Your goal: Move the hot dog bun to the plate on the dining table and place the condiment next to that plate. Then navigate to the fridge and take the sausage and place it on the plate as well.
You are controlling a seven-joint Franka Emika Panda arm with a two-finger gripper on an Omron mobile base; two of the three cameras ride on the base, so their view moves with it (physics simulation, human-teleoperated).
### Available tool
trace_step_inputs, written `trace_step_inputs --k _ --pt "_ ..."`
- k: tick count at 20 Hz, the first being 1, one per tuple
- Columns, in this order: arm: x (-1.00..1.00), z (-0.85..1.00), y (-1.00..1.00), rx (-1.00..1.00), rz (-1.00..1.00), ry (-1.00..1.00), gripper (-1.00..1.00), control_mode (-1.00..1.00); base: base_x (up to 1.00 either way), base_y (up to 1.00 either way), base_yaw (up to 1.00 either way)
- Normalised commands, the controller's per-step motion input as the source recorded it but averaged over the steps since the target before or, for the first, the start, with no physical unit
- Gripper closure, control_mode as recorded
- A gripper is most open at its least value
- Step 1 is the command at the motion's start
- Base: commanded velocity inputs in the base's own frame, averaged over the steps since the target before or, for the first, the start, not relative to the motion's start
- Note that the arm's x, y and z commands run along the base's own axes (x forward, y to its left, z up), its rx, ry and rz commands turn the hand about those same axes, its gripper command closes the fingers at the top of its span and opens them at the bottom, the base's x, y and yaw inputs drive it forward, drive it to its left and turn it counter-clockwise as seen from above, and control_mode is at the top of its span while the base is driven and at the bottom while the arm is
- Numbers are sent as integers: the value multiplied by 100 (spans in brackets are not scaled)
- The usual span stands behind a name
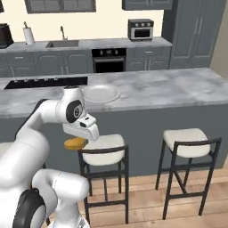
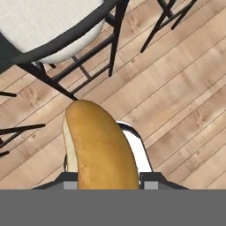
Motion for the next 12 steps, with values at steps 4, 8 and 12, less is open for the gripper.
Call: trace_step_inputs --k 4,8,12 --pt "0 0 0 0 0 0 100 100 66 -42 52" --pt "0 0 0 0 0 0 100 100 62 -41 54" --pt "0 0 0 0 0 0 100 100 60 -67 40"
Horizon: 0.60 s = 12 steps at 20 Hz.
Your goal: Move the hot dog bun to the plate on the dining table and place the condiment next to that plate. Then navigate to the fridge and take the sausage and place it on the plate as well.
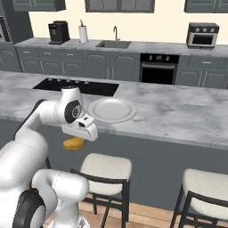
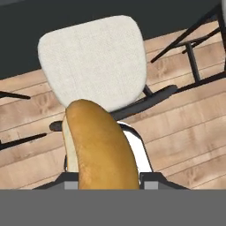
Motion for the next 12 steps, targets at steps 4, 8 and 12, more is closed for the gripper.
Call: trace_step_inputs --k 4,8,12 --pt "7 1 -10 2 3 0 100 -100 34 -45 12" --pt "34 38 -12 1 8 -1 100 -100 0 0 0" --pt "62 64 -16 0 8 -5 100 -100 0 0 0"
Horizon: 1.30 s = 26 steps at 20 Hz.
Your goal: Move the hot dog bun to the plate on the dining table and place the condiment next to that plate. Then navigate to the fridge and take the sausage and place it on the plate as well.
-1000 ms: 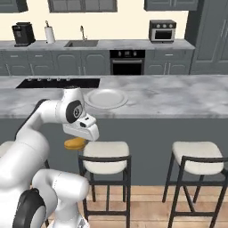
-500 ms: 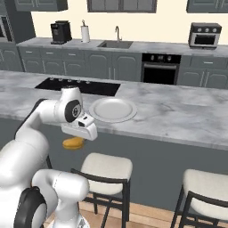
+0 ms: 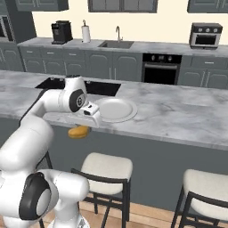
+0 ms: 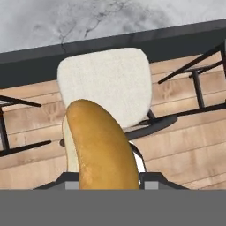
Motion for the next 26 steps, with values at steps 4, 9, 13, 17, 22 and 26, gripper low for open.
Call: trace_step_inputs --k 4,9,13,17,22,26 --pt "39 61 -16 0 8 -18 100 -100 0 0 0" --pt "77 31 0 0 7 -18 100 -100 0 0 0" --pt "100 2 0 0 10 -7 100 -100 0 0 0" --pt "100 -1 0 0 10 0 100 -100 0 0 0" --pt "97 -28 0 0 8 0 100 -100 0 0 0" --pt "62 -45 0 0 3 0 100 -100 0 0 0"
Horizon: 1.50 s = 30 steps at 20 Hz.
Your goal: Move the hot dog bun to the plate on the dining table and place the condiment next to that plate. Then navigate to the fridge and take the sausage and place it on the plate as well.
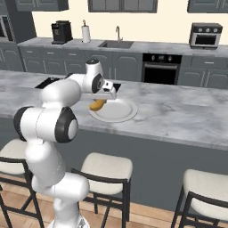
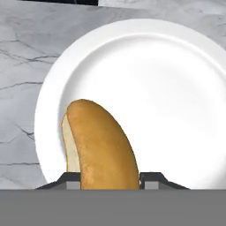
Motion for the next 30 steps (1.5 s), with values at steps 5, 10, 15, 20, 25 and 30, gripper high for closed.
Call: trace_step_inputs --k 5,10,15,20,25,30 --pt "39 -31 0 0 2 -1 100 -100 0 0 0" --pt "0 -4 0 0 0 -7 100 -100 0 0 0" --pt "-21 -1 -1 0 0 -7 -100 -100 0 0 0" --pt "-18 32 0 7 1 -1 -100 -100 0 0 0" --pt "-22 88 1 4 0 -4 -100 -100 0 0 0" --pt "-97 96 0 0 0 5 -100 -100 0 0 0"
